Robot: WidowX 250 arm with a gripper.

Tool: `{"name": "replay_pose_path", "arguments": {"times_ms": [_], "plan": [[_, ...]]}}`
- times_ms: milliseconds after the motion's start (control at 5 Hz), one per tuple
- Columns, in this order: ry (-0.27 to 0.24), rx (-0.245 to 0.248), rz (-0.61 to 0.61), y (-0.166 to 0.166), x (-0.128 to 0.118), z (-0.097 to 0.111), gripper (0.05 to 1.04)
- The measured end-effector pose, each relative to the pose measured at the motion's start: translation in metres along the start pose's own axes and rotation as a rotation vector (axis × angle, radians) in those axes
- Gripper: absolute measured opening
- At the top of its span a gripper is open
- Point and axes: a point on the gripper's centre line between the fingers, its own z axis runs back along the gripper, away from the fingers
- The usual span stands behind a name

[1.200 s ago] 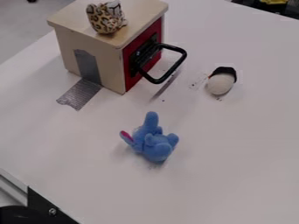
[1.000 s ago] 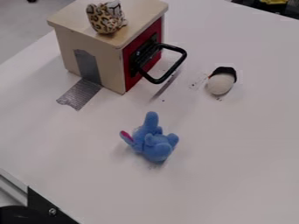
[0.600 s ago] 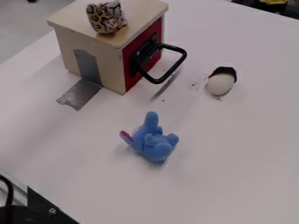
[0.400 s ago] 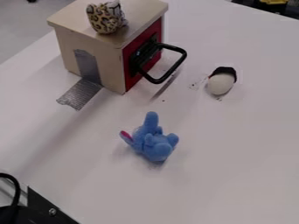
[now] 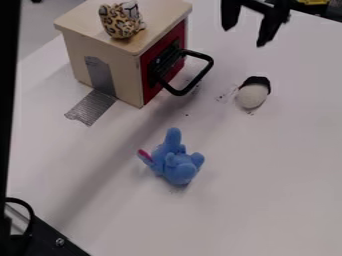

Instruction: Pick the white toy and put it on bottom left side of the table

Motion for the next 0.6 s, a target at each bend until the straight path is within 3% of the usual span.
{"name": "replay_pose_path", "arguments": {"times_ms": [200, 400, 600], "plan": [[0.019, -0.014, 0.019, -0.008, 0.003, -0.028, 0.999], [0.029, -0.061, 0.034, -0.019, 0.001, -0.057, 0.999], [0.072, -0.072, 0.051, -0.022, -0.002, -0.075, 0.999]]}}
